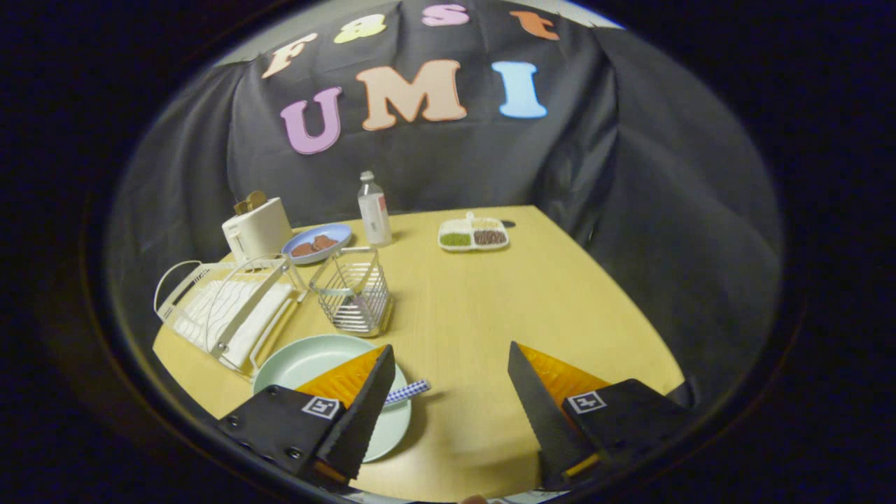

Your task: Take the plate from the dish rack, then take the spoon from the basket and place it into the plate.

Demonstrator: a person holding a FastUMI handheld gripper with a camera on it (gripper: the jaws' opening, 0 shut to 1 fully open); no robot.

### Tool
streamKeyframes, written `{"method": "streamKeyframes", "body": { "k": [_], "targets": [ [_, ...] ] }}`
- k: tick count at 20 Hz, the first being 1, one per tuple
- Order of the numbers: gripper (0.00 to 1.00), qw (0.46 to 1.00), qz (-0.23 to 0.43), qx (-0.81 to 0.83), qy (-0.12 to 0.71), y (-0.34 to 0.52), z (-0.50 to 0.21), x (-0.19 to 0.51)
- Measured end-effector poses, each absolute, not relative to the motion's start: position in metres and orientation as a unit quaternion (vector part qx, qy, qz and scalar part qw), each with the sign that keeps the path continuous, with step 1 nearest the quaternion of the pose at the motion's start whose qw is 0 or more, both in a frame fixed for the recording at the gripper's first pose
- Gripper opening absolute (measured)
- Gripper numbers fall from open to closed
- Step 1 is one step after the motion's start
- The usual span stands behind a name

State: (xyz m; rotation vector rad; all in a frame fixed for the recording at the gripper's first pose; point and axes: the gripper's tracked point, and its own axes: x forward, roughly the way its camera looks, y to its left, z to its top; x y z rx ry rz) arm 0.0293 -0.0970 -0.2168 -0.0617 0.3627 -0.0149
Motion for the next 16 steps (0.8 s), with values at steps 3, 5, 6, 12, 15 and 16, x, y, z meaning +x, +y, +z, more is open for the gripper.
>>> {"method": "streamKeyframes", "body": {
  "k": [3,5,6,12,15,16],
  "targets": [
    [1.00,0.991,-0.002,-0.068,0.117,-0.082,-0.164,0.033],
    [1.00,0.993,0.003,-0.077,0.084,-0.070,-0.135,0.035],
    [1.00,0.995,0.008,-0.069,0.076,-0.061,-0.128,0.033],
    [1.00,0.998,0.033,-0.016,0.057,-0.039,-0.110,0.035],
    [1.00,0.997,0.034,-0.018,0.060,-0.038,-0.112,0.034],
    [1.00,0.998,0.034,-0.018,0.058,-0.038,-0.111,0.035]
  ]
}}
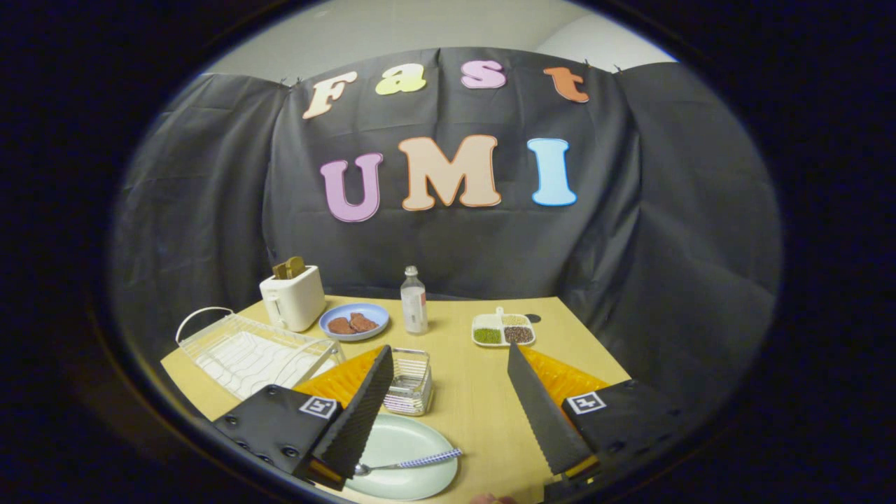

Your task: Take the plate from the dish rack, then take the spoon from the basket and place it into the plate.

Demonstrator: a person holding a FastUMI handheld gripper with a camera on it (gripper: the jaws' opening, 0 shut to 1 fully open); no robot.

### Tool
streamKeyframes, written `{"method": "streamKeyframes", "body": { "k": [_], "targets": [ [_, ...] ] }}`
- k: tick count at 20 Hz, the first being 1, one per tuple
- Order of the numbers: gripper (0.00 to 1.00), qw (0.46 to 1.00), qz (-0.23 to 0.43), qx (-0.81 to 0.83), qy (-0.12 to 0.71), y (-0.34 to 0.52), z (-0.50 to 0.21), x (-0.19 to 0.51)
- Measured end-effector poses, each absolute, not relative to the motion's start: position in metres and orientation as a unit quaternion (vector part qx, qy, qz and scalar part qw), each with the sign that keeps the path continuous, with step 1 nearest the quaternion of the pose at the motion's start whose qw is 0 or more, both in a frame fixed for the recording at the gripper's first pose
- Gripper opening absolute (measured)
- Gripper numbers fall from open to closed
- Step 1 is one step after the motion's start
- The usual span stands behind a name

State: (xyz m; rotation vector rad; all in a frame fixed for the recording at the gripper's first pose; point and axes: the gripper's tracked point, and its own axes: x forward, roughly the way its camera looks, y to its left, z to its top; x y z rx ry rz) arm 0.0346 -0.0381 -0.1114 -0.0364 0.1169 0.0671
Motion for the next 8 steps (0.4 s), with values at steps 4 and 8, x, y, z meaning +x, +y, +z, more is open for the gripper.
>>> {"method": "streamKeyframes", "body": {
  "k": [4,8],
  "targets": [
    [1.00,0.998,0.032,-0.017,0.058,-0.0394,-0.1115,0.0339],
    [1.00,0.998,0.028,-0.017,0.056,-0.0452,-0.1107,0.0324]
  ]
}}
